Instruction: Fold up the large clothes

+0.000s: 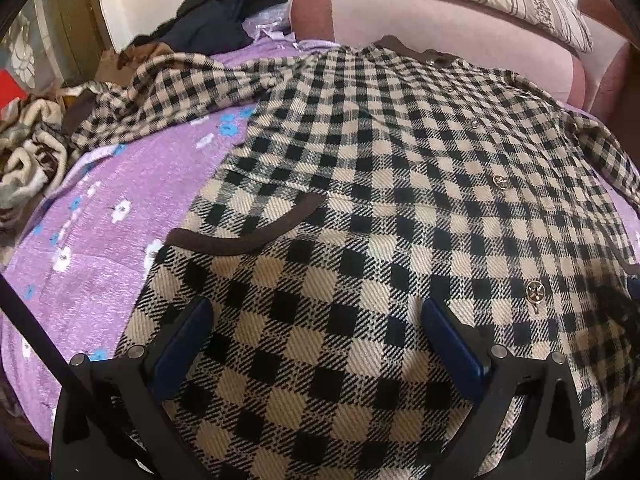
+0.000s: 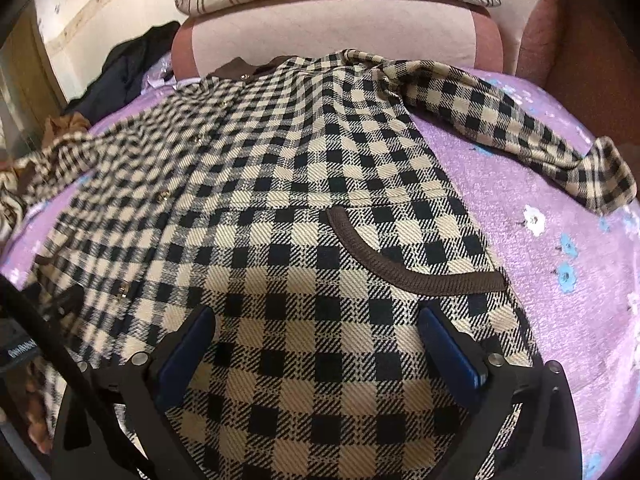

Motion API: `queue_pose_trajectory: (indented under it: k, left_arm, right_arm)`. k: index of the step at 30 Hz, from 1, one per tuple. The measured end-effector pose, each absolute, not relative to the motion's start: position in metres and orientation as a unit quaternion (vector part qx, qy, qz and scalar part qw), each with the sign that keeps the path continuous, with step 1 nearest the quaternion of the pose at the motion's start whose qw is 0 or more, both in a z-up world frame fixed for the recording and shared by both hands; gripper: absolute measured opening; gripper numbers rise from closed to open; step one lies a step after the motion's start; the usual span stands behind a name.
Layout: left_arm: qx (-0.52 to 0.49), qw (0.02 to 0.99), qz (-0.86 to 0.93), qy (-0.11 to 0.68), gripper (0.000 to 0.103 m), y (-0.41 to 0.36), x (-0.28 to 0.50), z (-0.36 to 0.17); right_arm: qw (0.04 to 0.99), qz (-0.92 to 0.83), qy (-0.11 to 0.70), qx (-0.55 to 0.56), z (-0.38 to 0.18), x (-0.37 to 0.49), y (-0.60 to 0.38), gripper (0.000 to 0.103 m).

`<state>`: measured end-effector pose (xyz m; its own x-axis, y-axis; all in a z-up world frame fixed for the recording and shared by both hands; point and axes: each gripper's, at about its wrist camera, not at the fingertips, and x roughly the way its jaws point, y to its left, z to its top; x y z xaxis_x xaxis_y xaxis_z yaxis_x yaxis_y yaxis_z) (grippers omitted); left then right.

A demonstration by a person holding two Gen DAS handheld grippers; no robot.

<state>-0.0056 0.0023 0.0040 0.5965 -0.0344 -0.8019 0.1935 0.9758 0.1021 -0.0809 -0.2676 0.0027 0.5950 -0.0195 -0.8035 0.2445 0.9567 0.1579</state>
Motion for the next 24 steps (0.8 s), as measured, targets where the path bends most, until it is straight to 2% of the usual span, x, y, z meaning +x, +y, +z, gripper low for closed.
queue_pose_trajectory:
  k: [3, 5, 15, 24]
  left_arm:
    - [0.097, 0.899, -0.055, 0.424, 0.103, 0.003, -0.016, 0.014]
    - [0.098, 0.905, -0.055, 0.411, 0.103, 0.004, -0.024, 0.023]
    - [0.086, 0.936, -0.053, 0.337, 0.103, 0.014, -0.094, 0.088]
    - [0.067, 0.924, -0.059, 0.372, 0.103, 0.026, -0.132, 0.112]
  right_arm:
    - [0.885, -0.072, 0.448, 0.106, 0.006, -0.085, -0.263, 0.101]
    - [0.888, -0.078, 0.445, 0.086, 0.008, -0.092, -0.257, 0.094]
    - [0.929, -0.137, 0.342, 0.046, 0.075, -0.145, -0.240, 0.093]
    - [0.944, -0.136, 0.297, 0.048, 0.119, -0.191, -0.217, 0.093]
